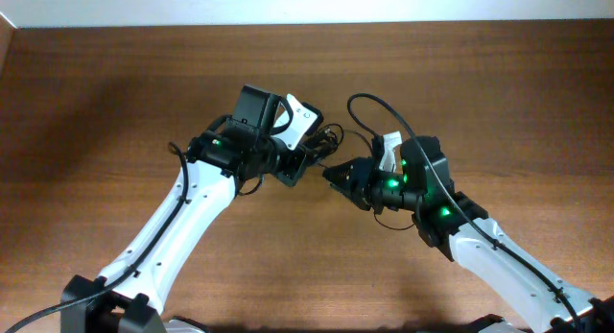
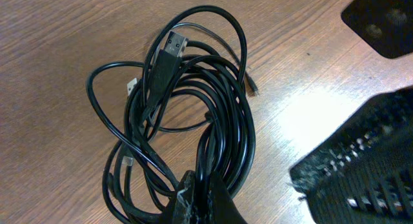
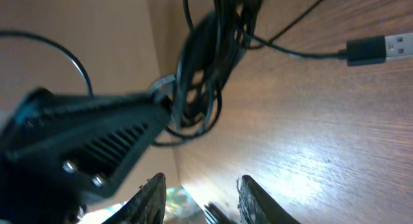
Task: Untangle cables
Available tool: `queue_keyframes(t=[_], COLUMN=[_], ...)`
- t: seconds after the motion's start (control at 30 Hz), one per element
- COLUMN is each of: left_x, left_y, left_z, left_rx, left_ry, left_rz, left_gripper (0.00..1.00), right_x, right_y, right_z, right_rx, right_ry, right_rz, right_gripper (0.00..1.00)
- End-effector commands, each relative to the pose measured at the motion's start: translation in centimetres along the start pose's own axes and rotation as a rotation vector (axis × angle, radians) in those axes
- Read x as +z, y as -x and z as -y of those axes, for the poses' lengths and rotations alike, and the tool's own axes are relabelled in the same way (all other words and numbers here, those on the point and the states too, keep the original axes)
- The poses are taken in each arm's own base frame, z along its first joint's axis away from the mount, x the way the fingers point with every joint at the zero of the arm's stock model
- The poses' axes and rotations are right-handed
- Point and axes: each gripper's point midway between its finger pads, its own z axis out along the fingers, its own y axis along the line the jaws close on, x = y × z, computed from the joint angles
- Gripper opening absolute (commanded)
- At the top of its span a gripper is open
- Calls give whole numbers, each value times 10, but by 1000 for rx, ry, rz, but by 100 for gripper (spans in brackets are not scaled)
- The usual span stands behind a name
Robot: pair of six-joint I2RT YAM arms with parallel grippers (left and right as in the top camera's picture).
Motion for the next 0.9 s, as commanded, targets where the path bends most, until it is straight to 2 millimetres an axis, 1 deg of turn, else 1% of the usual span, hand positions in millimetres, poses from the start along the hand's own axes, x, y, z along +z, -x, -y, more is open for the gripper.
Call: queue_keyframes(t=[0.0,0.1,0.13,0.2,0.27,0.33,0.37,0.5,0.53,0.57,0.63,0.67,0.7,0.77,0.83,0.87], left_x=[-5,-5,-5,-5,-5,-5,-5,-6,-6,-6,-7,-7,-7,-9,-12,-15], left_y=[8,8,8,8,8,8,9,9,10,10,12,13,14,13,10,9], left_z=[12,13,13,14,14,14,14,16,18,22,25,24,22,7,-16,-30], left_rx=[1,8,7,8,8,8,8,9,14,25,35,36,33,15,-23,-60], left_ry=[-58,-65,-65,-69,-69,-69,-69,-82,-96,-118,-137,-134,-130,-78,3,56], left_rz=[28,29,29,30,30,31,31,33,37,41,50,54,57,56,53,53], left_gripper=[0,0,0,0,0,0,0,0,0,0,0,0,0,0,0,0], right_x=[2,5,6,9,13,21,24,33,34,36,40,43,43,42,40,39], right_y=[13,22,25,30,31,28,26,26,26,26,23,21,20,20,19,19], right_z=[2,-11,-12,-10,-3,4,3,-15,-14,-10,8,21,29,40,42,41], right_rx=[82,94,116,146,176,203,197,131,132,139,180,204,209,181,107,82], right_ry=[-15,46,55,58,46,30,36,116,114,103,44,1,-26,-72,-73,-68], right_rz=[74,99,113,129,125,108,101,97,96,93,80,71,68,75,53,43], right_gripper=[37,37,37,37,36,36,36,35,32,21,4,4,4,4,4,4])
